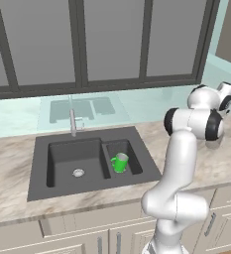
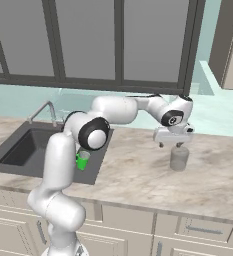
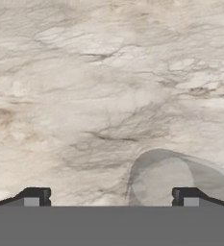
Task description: Place the glass cup in the left basin and the mug in the right basin of the sink.
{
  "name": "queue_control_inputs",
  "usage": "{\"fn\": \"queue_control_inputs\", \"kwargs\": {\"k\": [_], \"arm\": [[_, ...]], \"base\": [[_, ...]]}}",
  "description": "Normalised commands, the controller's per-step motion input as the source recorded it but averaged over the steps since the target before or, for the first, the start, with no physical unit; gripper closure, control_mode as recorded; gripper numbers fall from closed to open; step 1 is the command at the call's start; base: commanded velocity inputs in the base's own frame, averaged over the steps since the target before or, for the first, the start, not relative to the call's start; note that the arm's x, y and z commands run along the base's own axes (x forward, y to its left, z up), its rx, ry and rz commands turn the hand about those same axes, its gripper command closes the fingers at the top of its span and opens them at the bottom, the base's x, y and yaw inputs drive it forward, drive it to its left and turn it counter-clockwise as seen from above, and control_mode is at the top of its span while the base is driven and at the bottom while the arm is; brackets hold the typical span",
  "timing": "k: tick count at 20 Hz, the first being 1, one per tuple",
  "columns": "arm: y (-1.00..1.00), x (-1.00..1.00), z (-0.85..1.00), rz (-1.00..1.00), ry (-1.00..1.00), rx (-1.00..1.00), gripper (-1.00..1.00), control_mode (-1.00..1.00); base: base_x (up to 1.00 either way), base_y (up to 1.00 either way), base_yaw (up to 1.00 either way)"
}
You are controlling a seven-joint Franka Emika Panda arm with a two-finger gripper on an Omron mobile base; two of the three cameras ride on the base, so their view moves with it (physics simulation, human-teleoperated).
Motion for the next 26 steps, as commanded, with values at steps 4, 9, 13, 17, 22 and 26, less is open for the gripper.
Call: {"fn": "queue_control_inputs", "kwargs": {"k": [4,9,13,17,22,26], "arm": [[-0.14,0.17,-0.18,0.0,0.0,0.0,-1.0,-1.0],[-0.14,0.19,-0.18,0.0,0.0,0.0,-1.0,-1.0],[-0.18,0.13,-0.14,0.0,0.0,0.0,-1.0,-1.0],[-0.13,0.08,-0.15,0.0,0.0,0.0,-1.0,-1.0],[-0.13,0.02,-0.14,0.0,-0.01,0.0,-1.0,-1.0],[-0.02,-0.21,-0.19,0.0,-0.01,0.0,-1.0,-1.0]], "base": [[0.0,0.0,0.0],[0.0,0.0,0.0],[0.0,0.0,0.0],[0.0,0.0,0.0],[0.0,0.0,0.0],[0.0,0.0,0.0]]}}
